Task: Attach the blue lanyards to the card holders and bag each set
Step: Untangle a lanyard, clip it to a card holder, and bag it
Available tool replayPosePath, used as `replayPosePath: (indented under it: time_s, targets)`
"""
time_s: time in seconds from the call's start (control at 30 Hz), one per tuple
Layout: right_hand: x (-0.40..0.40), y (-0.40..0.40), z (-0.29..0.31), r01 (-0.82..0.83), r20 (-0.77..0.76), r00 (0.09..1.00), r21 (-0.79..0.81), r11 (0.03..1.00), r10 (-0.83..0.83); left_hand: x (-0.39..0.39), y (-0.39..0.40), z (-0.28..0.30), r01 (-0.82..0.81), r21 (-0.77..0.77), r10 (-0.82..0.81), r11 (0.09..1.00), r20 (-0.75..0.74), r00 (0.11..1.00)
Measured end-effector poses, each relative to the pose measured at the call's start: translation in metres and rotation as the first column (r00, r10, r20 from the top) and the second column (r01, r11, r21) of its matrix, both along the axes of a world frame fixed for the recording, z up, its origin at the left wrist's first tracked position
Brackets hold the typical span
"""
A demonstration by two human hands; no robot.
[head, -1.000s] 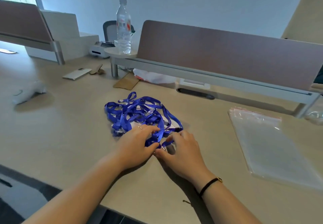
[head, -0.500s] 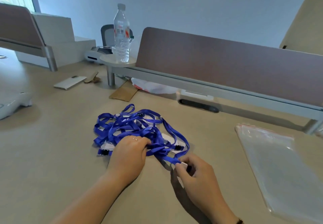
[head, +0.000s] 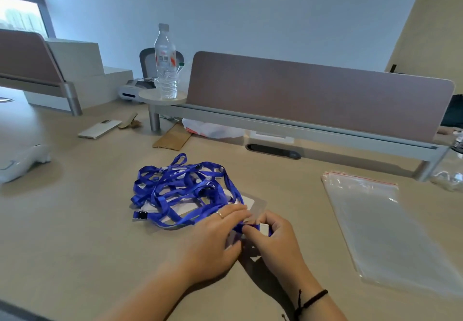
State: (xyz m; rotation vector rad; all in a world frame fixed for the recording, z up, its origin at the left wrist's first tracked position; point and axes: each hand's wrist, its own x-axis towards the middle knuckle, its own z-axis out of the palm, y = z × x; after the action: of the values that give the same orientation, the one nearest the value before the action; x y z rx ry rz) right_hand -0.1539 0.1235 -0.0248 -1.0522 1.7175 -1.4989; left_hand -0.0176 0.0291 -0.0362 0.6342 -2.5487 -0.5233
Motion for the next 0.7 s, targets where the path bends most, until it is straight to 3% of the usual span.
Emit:
replayPosePath:
  time_s: [0.07,0.17,0.3,0.37,0.47,0.57,0.63,0.7]
  targets:
    - [-0.001,0.004,0.001,-0.057,0.161,0.985,-0.012,0.998,0.058,-0.006,0.005,0.000,-0.019,0.063,0.014,0.998,0.067,0.998]
    - [0.000,0.008,0.006,-0.178,0.418,0.888,-0.069,0.982,0.190,-0.003,-0.002,0.000,-0.148,0.063,0.141,0.987,0.103,0.985]
    - [-0.009,0.010,0.018,-0.141,0.491,0.839,-0.217,0.966,0.233,-0.001,-0.010,-0.004,-0.277,0.096,0.273,0.956,0.057,0.960]
    - [-0.012,0.011,0.021,-0.098,0.598,0.753,-0.311,0.945,0.275,-0.002,-0.014,-0.006,-0.308,0.152,0.307,0.939,0.036,0.951]
    - [-0.012,0.011,0.018,-0.081,0.640,0.711,-0.338,0.938,0.292,-0.002,-0.019,-0.004,-0.362,0.219,0.364,0.906,0.034,0.931]
    - [-0.011,0.007,0.011,-0.115,0.473,0.858,-0.200,0.973,0.199,-0.002,-0.021,-0.003,-0.362,0.285,0.376,0.888,0.007,0.927]
    - [-0.012,0.003,0.003,-0.076,0.128,0.988,-0.067,0.995,0.084,0.000,-0.022,-0.004,-0.356,0.317,0.392,0.879,-0.056,0.918]
    - [-0.012,0.001,-0.002,-0.031,-0.318,0.947,0.025,0.999,0.037,0.002,-0.024,-0.005,-0.345,0.350,0.412,0.871,-0.137,0.901]
